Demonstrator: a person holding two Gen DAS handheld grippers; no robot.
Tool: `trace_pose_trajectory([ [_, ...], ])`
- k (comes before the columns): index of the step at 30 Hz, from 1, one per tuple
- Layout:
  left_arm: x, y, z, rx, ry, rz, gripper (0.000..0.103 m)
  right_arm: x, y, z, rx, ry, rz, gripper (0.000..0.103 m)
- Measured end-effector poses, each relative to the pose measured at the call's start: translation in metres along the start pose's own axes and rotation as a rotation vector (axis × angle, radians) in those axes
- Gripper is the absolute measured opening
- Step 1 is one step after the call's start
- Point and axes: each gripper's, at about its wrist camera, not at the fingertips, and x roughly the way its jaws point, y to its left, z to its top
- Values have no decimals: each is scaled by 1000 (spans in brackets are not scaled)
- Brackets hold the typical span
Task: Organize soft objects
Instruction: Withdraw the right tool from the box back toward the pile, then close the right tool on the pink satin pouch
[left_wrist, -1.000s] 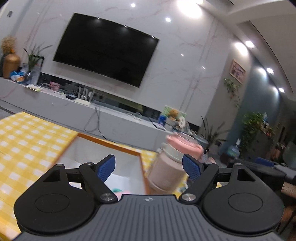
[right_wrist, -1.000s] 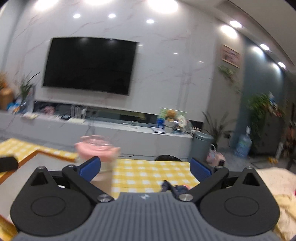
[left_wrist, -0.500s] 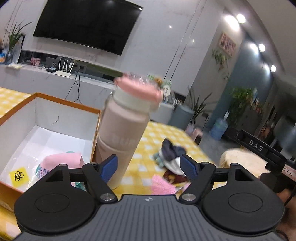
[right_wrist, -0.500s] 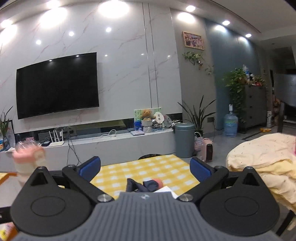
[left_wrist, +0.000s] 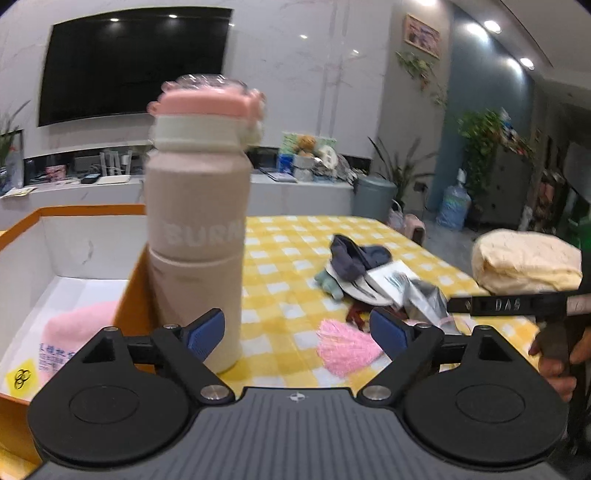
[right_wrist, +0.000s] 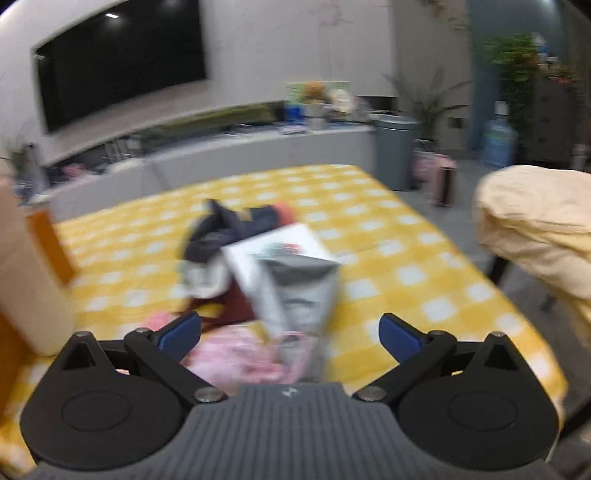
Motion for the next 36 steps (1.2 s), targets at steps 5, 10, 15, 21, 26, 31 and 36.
trace_pose_trajectory([
  [5,3,3,-7,26,42,-34,103,14,36,-4,-169,29,114,100],
  [10,1,5,-10,54,64,-34,103,30,68,-17,-378,87,134,93],
  [15,-4,4,-11,73,70,-49,103,62,53,-19,-348,170,49,80],
  [21,-10,2,-11,102,46,-51,103,69,43,-19,-291,204,24,61],
  [26,-10,2,-11,104,45,-42,103,59,51,-18,-339,166,68,53],
  [31,-12,4,-10,108,42,-30,103,39,52,-6,-309,103,161,53],
  [36,-10,9,-11,105,60,-17,103,13,39,9,-147,-6,301,53],
])
